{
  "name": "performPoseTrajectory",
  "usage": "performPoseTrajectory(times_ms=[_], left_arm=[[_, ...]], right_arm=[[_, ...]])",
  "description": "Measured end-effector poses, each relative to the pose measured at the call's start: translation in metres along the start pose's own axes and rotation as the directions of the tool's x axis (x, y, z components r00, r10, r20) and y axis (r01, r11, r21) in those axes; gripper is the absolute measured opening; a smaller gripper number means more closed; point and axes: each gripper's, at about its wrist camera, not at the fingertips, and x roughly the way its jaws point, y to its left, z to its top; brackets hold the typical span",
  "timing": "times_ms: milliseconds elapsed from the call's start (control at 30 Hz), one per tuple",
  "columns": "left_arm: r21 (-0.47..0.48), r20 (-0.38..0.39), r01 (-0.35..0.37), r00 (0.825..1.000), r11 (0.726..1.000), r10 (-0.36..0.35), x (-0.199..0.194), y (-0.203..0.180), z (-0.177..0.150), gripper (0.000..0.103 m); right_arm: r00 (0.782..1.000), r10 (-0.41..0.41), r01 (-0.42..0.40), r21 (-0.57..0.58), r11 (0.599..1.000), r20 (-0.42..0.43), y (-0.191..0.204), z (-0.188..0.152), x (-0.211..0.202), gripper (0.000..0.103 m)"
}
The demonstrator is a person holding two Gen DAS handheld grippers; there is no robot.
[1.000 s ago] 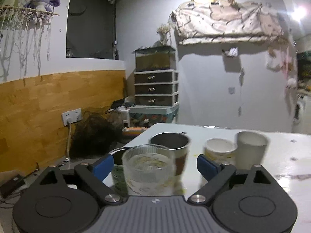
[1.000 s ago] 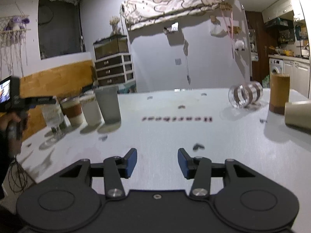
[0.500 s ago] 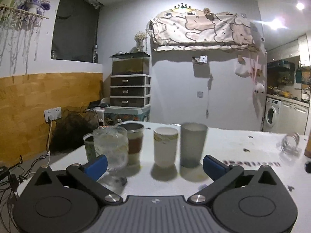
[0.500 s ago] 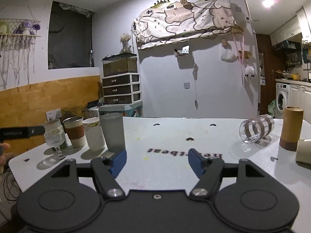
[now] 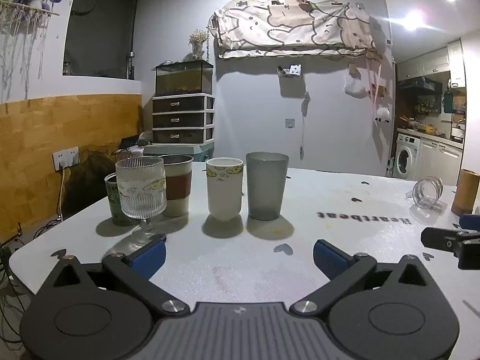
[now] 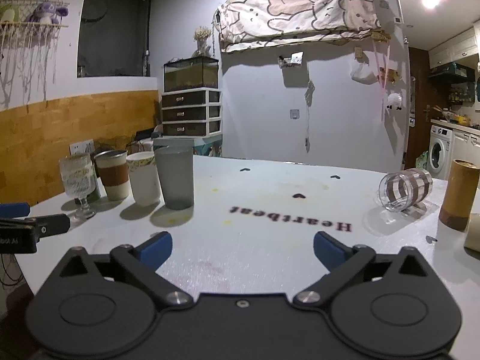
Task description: Flip cup upright
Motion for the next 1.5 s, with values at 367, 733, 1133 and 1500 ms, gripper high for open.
performPoseTrajectory(times_ms=[367, 733, 1133, 1500], left_arm=[[0.010, -0.007, -0.001, 1.000, 1.000, 0.001, -0.0016, -0.0021, -0.0033, 0.103], [0.010, -0.013, -0.002, 1.000, 1.000, 0.002, -0.0005, -0.0029, -0.0037, 0.103], [0.013, -0.012, -0.002, 1.000, 1.000, 0.002, -0.0003, -0.0029, -0.0047, 0.103], [0.012, -0.016, -0.002, 1.000, 1.000, 0.002, 0.0004, -0.0027, -0.0049, 0.103]], right_arm=[[1.000, 0.005, -0.005, 0.013, 1.000, -0.016, 0.0015, -0.0005, 0.0035, 0.103], [1.000, -0.002, 0.003, 0.021, 1.000, -0.020, -0.0003, -0.0006, 0.0042, 0.103], [1.000, -0.001, 0.001, 0.021, 1.000, -0.021, -0.0005, -0.0005, 0.0043, 0.103], [1.000, -0.002, 0.002, 0.022, 1.000, -0.021, -0.0007, -0.0004, 0.0041, 0.103]])
